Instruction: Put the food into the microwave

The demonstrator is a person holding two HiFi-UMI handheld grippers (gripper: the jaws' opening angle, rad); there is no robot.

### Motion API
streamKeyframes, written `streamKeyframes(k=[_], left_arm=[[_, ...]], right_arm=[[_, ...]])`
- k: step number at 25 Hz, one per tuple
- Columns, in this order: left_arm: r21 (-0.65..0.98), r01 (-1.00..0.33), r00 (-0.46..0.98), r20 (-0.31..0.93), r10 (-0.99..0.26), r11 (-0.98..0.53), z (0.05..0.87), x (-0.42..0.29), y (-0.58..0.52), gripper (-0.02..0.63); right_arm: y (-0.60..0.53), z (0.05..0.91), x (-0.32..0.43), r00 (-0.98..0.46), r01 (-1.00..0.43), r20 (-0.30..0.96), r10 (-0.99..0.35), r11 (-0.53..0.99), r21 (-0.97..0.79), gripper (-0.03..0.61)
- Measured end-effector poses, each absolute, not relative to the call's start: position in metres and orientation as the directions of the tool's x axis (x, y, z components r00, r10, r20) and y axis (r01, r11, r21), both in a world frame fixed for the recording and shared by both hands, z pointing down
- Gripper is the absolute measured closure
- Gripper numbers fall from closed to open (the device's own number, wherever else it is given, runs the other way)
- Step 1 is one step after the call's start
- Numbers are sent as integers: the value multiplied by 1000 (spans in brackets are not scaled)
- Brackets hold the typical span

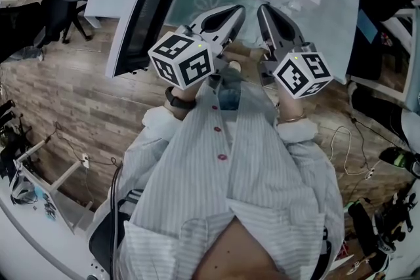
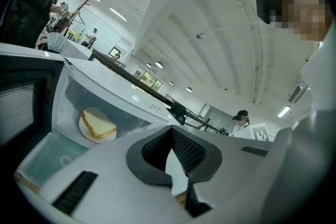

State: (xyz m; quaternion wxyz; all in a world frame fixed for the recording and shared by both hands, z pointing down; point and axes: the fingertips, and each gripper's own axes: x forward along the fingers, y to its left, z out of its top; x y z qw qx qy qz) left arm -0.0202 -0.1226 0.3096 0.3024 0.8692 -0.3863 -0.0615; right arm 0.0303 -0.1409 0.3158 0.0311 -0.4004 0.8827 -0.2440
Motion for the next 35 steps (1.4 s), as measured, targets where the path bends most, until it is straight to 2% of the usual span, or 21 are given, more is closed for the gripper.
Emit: streamKeyframes(k=[27, 35], left_arm=[[591, -602, 717, 104, -690, -536, 310, -22, -125, 606], [544, -582, 745, 59, -665, -604, 307, -23, -125, 606]], right_arm=[[-137, 311, 13, -710, -659, 132, -692, 587, -470, 546], [-136, 307, 19, -706, -665, 129, -696, 591, -456, 546]])
